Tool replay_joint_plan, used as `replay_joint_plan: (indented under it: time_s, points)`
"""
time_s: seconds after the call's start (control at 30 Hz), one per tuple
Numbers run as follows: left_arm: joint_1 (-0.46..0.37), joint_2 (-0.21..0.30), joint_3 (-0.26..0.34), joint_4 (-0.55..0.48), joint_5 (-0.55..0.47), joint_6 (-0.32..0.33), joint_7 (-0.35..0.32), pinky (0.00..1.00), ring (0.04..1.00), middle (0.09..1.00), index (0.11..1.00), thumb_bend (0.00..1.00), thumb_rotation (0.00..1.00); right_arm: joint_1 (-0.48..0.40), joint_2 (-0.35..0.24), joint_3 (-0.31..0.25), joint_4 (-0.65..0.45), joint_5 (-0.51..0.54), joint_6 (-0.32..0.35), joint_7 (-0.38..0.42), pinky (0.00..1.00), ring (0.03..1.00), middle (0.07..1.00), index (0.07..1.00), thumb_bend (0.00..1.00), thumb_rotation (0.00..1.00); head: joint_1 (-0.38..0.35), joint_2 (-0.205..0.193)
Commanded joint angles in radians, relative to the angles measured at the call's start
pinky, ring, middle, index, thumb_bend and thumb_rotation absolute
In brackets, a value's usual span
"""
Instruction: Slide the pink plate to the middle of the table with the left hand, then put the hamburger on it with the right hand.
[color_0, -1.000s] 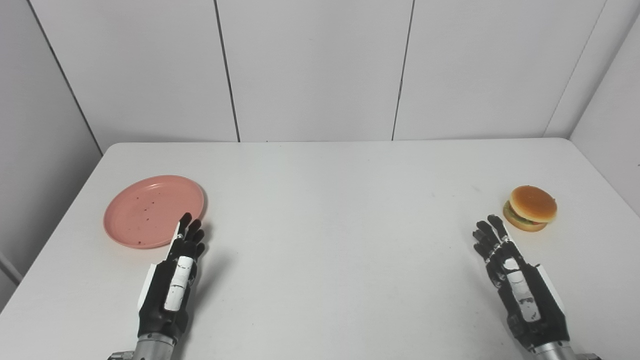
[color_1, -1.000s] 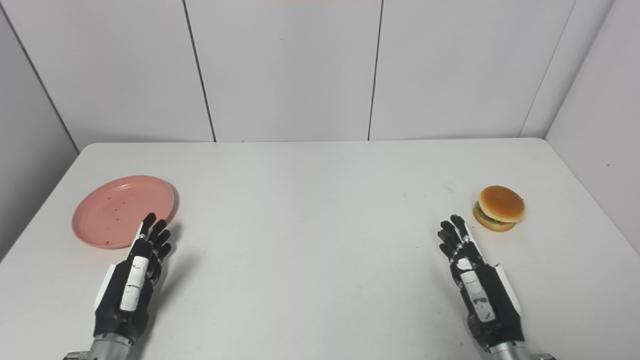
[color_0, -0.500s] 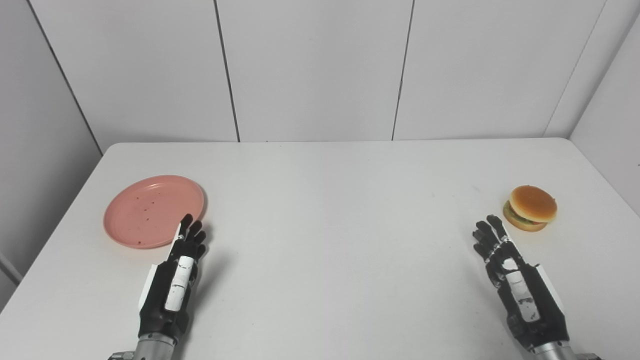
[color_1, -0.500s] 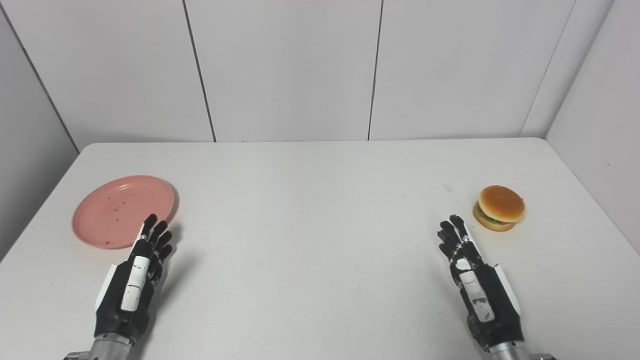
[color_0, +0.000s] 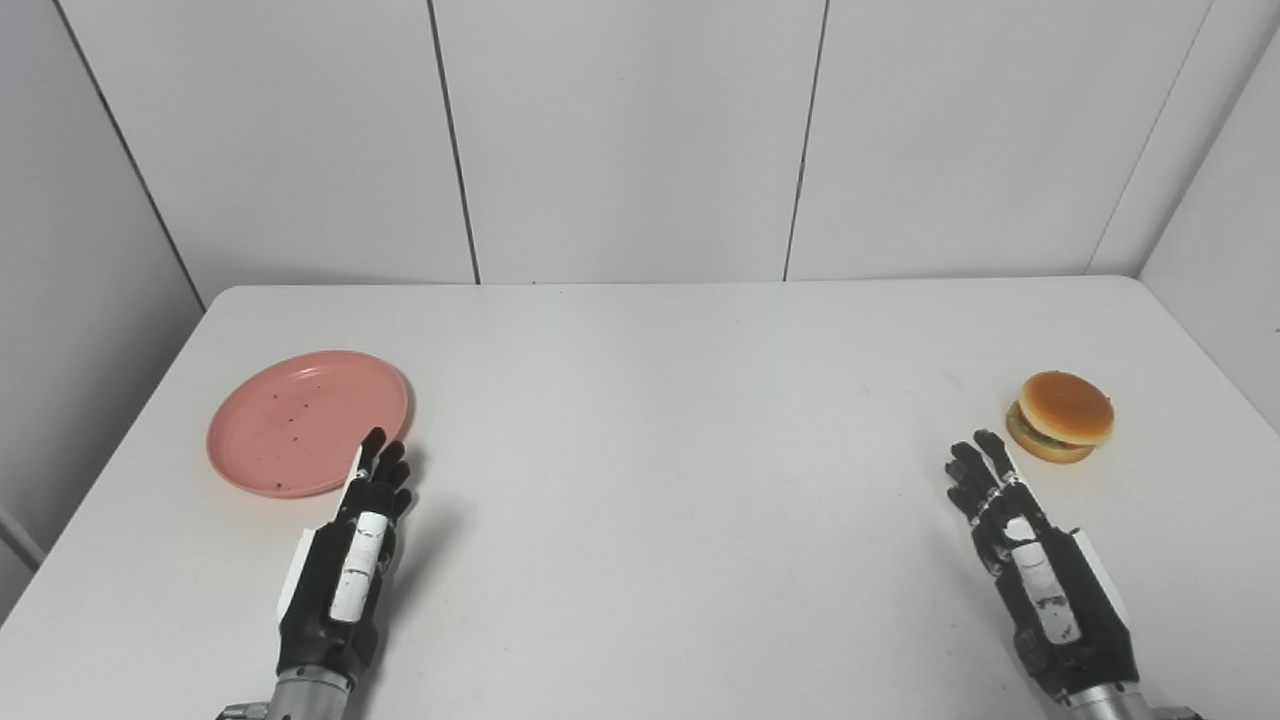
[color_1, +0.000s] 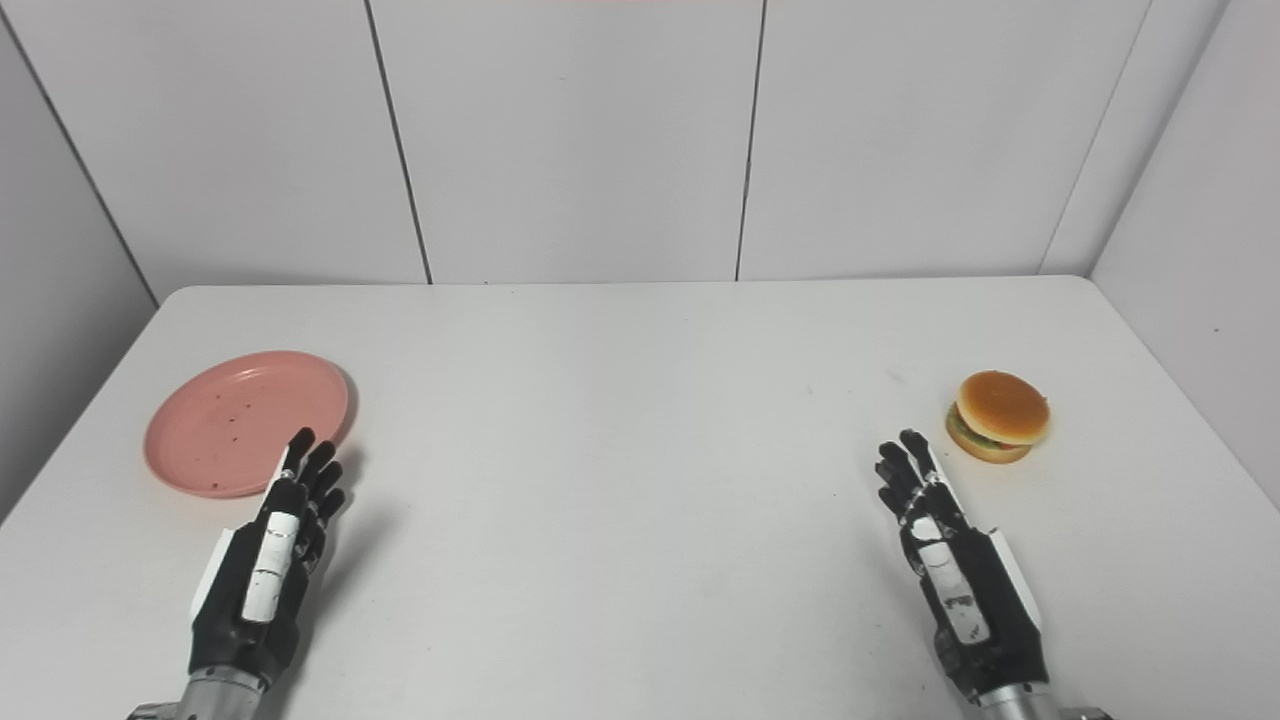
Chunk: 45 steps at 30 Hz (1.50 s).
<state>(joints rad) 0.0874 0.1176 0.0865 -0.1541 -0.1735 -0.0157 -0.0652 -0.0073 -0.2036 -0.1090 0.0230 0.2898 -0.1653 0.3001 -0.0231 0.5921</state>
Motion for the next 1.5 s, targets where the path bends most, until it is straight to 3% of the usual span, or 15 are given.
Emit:
replay_joint_plan:
  time_s: [0.0, 0.2, 0.4, 0.47, 0.57, 0.93, 1.1, 1.47]
  points:
    - [-0.017, 0.004, 0.004, -0.025, -0.007, -0.015, -0.009, 1.00, 1.000, 1.000, 1.000, 0.81, 0.85, -0.056, -0.006, -0.006, 0.061, -0.002, -0.013, -0.010, 1.00, 0.974, 0.962, 0.996, 0.86, 0.83, 0.000, -0.001]
    - [-0.020, -0.012, -0.014, 0.003, 0.017, -0.035, -0.004, 1.00, 0.997, 1.000, 1.000, 0.83, 0.84, -0.067, -0.025, -0.013, 0.125, 0.006, -0.047, 0.013, 1.00, 0.976, 0.967, 0.998, 0.89, 0.84, 0.062, -0.043]
    - [-0.032, -0.040, -0.039, 0.065, 0.056, -0.065, 0.004, 1.00, 0.998, 1.000, 1.000, 0.85, 0.84, -0.097, -0.055, -0.029, 0.260, 0.038, -0.126, 0.065, 1.00, 0.973, 0.969, 0.996, 0.89, 0.84, 0.160, -0.111]
    - [-0.035, -0.048, -0.043, 0.078, 0.063, -0.073, 0.005, 1.00, 1.000, 1.000, 1.000, 0.87, 0.83, -0.103, -0.061, -0.033, 0.289, 0.041, -0.145, 0.075, 0.99, 0.971, 0.969, 0.995, 0.89, 0.85, 0.162, -0.114]
    - [-0.038, -0.057, -0.052, 0.110, 0.078, -0.094, 0.005, 1.00, 1.000, 1.000, 1.000, 0.87, 0.84, -0.112, -0.070, -0.036, 0.340, 0.053, -0.172, 0.096, 1.00, 0.973, 0.969, 0.992, 0.89, 0.85, 0.187, -0.163]
    - [-0.051, -0.061, -0.063, 0.217, 0.113, -0.200, 0.005, 1.00, 1.000, 1.000, 1.000, 0.85, 0.84, -0.145, -0.065, -0.045, 0.483, 0.088, -0.259, 0.150, 1.00, 0.978, 0.968, 0.980, 0.86, 0.84, 0.198, -0.248]
    - [-0.055, -0.062, -0.063, 0.240, 0.120, -0.212, 0.008, 1.00, 1.000, 1.000, 1.000, 0.86, 0.86, -0.154, -0.063, -0.048, 0.512, 0.094, -0.274, 0.159, 1.00, 0.968, 0.957, 0.979, 0.86, 0.83, 0.202, -0.261]
    - [-0.050, -0.064, -0.061, 0.240, 0.122, -0.221, 0.012, 1.00, 1.000, 1.000, 1.000, 0.87, 0.87, -0.153, -0.064, -0.048, 0.509, 0.089, -0.276, 0.169, 1.00, 0.972, 0.961, 0.988, 0.84, 0.84, 0.207, -0.251]
